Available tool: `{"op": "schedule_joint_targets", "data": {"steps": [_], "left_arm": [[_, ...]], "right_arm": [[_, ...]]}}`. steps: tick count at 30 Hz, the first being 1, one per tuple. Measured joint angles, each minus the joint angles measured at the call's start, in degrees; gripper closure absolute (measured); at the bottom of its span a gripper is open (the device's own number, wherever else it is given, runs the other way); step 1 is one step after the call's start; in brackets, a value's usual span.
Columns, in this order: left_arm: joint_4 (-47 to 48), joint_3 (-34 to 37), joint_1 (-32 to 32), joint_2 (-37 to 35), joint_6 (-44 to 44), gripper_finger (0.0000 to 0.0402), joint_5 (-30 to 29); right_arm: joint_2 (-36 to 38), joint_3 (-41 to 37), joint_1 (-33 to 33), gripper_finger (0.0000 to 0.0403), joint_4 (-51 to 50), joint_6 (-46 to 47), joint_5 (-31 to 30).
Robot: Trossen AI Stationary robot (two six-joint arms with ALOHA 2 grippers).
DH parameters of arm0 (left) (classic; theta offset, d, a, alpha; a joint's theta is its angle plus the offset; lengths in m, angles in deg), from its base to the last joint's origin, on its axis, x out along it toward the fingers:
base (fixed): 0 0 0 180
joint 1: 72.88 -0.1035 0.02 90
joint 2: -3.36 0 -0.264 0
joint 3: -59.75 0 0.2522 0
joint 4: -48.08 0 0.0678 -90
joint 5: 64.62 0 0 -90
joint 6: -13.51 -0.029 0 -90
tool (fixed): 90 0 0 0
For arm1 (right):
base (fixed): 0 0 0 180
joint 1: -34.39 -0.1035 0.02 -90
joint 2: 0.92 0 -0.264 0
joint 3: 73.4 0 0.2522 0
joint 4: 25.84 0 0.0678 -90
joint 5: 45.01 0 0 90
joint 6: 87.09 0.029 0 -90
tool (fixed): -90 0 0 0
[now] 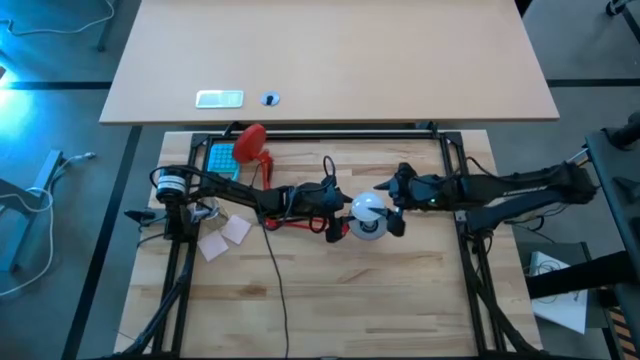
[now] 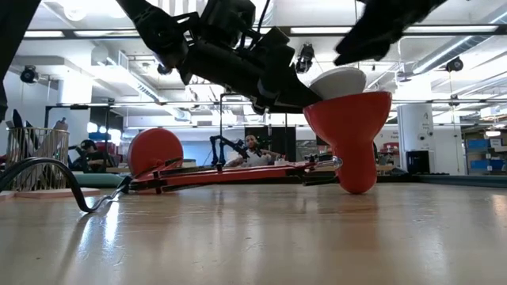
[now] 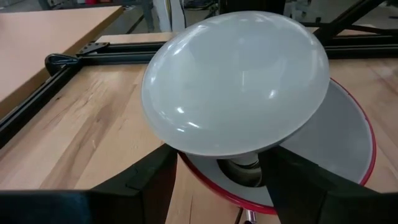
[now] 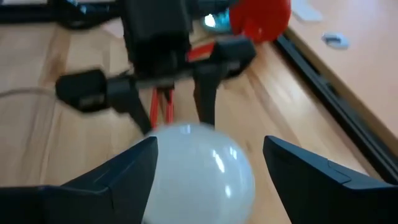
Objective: Screw lightbulb
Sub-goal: Insert the light bulb into the lamp
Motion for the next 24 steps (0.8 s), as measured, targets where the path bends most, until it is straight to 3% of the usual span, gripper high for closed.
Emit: {"op": "schedule_joint_targets", "data": {"steps": [6,24], "left_arm": [[0.0,0.0,0.0,0.0,0.0,0.0187,-0.4],[1.0,0.0,0.0,-0.2,-1.0,0.0187,-3.2]], "right_arm": [[-5.8,0.0,0.0,0.0124,2.6,3.0,-4.0],[-6.7,0.1,-5.2,0.0143,0.5,7.1,1.5]]}}
